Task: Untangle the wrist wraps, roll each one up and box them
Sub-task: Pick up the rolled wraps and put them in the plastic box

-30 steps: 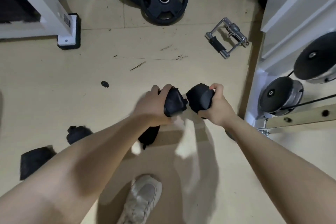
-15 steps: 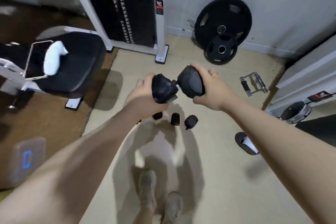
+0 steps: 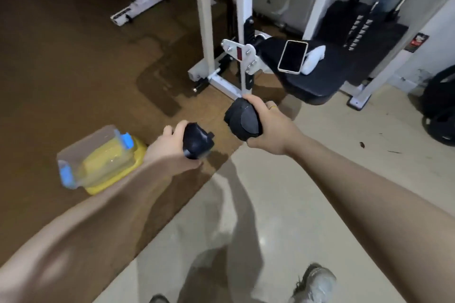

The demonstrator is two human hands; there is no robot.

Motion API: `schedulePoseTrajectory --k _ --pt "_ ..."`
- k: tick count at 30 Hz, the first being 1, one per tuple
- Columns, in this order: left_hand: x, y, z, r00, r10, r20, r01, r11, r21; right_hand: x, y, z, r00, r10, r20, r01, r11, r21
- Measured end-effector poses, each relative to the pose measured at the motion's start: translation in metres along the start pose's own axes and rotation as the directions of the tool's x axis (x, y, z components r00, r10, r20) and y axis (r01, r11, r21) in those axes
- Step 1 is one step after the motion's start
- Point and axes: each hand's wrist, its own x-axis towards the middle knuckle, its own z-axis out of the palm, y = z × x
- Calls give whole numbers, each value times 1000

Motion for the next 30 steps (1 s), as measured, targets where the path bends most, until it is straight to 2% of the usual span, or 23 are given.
schedulePoseTrajectory --k 4,7,11,15,19,22,30 --pt "-24 -158 -39 978 -198 -65 186 971 -148 46 -112 108 994 -64 91 67 997 -33" --pt "-31 -257 -64 927 -347 -141 303 916 -262 84 -181 177 993 -56 103 60 997 -38" --pt "-19 -351 -81 903 -401 -156 338 886 -318 136 -245 244 994 -64 85 66 998 -22" --pt "5 -406 -80 844 -522 -121 469 829 -304 188 -280 302 991 -83 107 83 997 13" --pt "35 -453 -59 799 -597 -68 543 765 -346 236 -302 360 978 -49 204 39 998 53" --pt "59 -482 -35 751 -660 -13 629 722 -289 267 -310 401 964 2 265 -17 998 53" --pt "134 -537 59 790 -613 -16 606 785 -127 335 -278 522 934 125 335 -115 992 -52"
